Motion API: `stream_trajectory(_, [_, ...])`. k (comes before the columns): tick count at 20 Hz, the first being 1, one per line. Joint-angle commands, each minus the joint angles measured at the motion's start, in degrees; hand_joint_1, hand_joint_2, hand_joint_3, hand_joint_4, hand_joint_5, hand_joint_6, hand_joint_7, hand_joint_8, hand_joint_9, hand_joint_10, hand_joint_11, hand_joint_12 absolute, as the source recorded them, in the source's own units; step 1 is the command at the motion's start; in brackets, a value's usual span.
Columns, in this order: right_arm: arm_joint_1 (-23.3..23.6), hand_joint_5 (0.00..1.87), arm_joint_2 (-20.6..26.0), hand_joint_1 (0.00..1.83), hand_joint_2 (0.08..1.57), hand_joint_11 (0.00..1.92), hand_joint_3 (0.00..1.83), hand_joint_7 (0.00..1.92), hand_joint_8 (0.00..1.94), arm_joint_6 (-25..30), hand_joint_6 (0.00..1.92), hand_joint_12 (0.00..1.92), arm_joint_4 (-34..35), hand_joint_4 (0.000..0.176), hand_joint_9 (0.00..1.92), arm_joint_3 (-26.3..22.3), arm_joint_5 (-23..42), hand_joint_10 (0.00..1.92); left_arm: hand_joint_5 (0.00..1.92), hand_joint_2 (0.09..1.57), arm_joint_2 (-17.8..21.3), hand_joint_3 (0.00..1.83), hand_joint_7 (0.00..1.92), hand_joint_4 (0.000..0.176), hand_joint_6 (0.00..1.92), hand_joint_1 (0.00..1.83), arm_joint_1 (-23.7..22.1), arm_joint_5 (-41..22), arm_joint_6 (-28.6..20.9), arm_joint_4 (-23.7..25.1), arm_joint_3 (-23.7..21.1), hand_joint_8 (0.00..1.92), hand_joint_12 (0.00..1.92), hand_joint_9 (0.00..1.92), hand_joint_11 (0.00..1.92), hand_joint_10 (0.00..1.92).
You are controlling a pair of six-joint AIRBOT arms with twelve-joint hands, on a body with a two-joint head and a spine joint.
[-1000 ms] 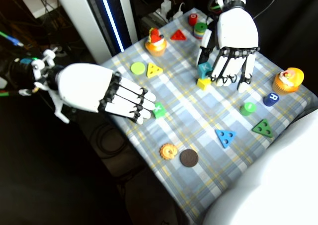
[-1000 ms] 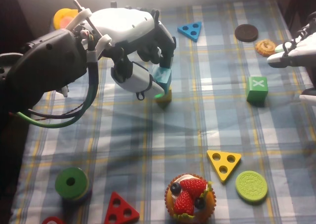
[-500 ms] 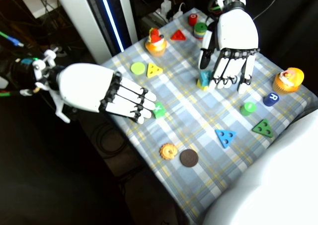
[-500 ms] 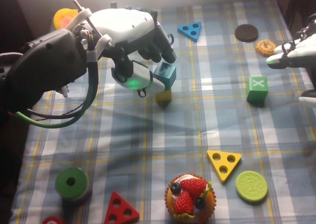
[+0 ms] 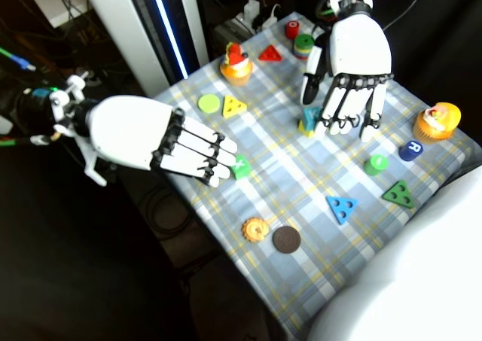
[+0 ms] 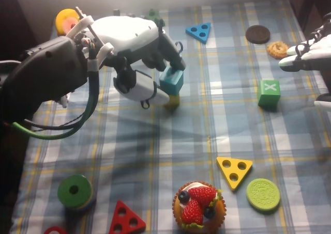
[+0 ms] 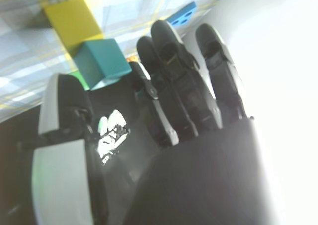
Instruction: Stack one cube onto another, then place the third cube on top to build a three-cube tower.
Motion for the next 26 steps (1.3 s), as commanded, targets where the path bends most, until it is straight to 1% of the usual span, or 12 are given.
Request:
stream_trajectory(1, [0.8,0.52,0.0,0.84,1.24,0.04,0.00,0.50,0.00,0.3,0.00,1.12,1.3,0.000,0.50,0.1,6.3,0.00,0.88,0.95,0.4,0.00,0.94,0.106,0.01,1.01,-0.4,-5.3,-0.1,1.0,-0.3,0.01,0.29,0.91,0.35,0.01])
stream_trajectory(5, [0.8,0.53,-0.1,0.88,1.23,0.09,0.00,0.52,0.00,0.3,0.00,1.11,1.3,0.000,0.53,0.1,6.3,0.01,0.87,0.95,1.1,0.00,0.95,0.077,0.00,0.97,-0.4,-5.3,-0.1,1.5,-0.9,0.00,0.54,0.93,0.26,0.01])
stream_trajectory(8, [0.8,0.54,-0.1,0.80,1.24,0.15,0.00,0.54,0.00,0.3,0.00,1.06,1.3,0.000,0.57,0.1,6.3,0.01,0.85,0.96,1.1,0.00,0.93,0.088,0.00,0.95,-0.4,-5.8,-0.1,1.5,-1.0,0.00,0.56,0.92,0.25,0.01])
stream_trajectory(12, [0.8,0.52,-0.3,0.79,1.23,0.10,0.00,0.51,0.00,0.3,0.00,1.08,1.3,0.000,0.53,0.2,6.3,0.00,0.66,0.93,1.4,0.00,0.73,0.122,0.00,0.88,-0.5,-8.4,-0.1,1.5,-1.8,0.00,0.47,0.80,0.20,0.00])
stream_trajectory(13, [0.8,0.51,-0.5,0.78,1.22,0.09,0.00,0.51,0.00,0.3,0.00,1.09,1.3,0.000,0.52,0.3,6.3,0.00,0.60,0.93,1.4,0.00,0.65,0.130,0.00,0.85,-0.5,-9.7,-0.2,1.5,-2.1,0.00,0.46,0.72,0.17,0.00])
stream_trajectory(14, [0.8,0.51,-0.6,0.76,1.22,0.10,0.00,0.51,0.00,0.3,0.00,1.09,1.3,0.000,0.52,0.4,6.2,0.00,0.42,0.94,1.6,0.00,0.46,0.165,0.00,0.77,-0.5,-11.0,-0.5,1.6,-2.6,0.00,0.44,0.54,0.11,0.00])
stream_trajectory(16, [1.1,0.50,-1.1,0.74,1.20,0.06,0.00,0.49,0.00,0.3,0.00,1.15,1.3,0.000,0.51,0.6,6.1,0.00,0.19,0.90,3.1,0.00,0.24,0.176,0.00,0.68,0.0,-13.3,-4.6,3.5,-4.0,0.00,0.51,0.29,0.00,0.00])
stream_trajectory(20, [6.5,0.51,-5.2,0.92,1.09,0.03,0.00,0.49,0.00,0.3,0.00,1.16,-0.5,0.000,0.50,3.3,1.1,0.00,0.03,0.78,14.4,0.00,0.12,0.176,0.00,0.55,10.2,-28.7,-18.4,7.3,-15.2,0.00,0.29,0.18,0.00,0.01])
stream_trajectory(21, [6.9,0.52,-5.5,0.93,1.07,0.05,0.00,0.51,0.01,0.3,0.01,1.16,-0.7,0.000,0.52,3.6,0.6,0.01,0.03,0.77,15.3,0.00,0.12,0.176,0.00,0.57,11.5,-30.3,-19.9,7.3,-16.0,0.00,0.29,0.18,0.00,0.01])
stream_trajectory(22, [8.6,0.53,-6.7,0.90,1.05,0.06,0.00,0.52,0.00,0.3,0.00,1.10,-1.4,0.000,0.52,4.7,-1.8,0.00,0.01,0.75,17.6,0.01,0.10,0.176,0.00,0.58,14.8,-34.4,-22.9,7.4,-18.4,0.00,0.52,0.17,0.00,0.00])
stream_trajectory(24, [10.6,0.55,-8.3,0.88,1.02,0.11,0.00,0.55,0.00,0.3,0.00,1.02,-2.2,0.000,0.54,6.3,-4.9,0.01,0.00,0.74,20.3,0.00,0.08,0.176,0.00,0.58,18.8,-39.5,-24.4,6.8,-21.7,0.00,0.47,0.18,0.00,0.00])
stream_trajectory(26, [11.6,0.54,-9.5,0.91,1.02,0.18,0.00,0.58,0.01,0.3,0.00,0.96,-2.3,0.000,0.58,7.7,-7.4,0.01,0.00,0.74,21.6,0.00,0.05,0.176,0.00,0.57,21.7,-43.4,-24.5,6.2,-23.7,0.02,0.09,0.14,0.00,0.01])
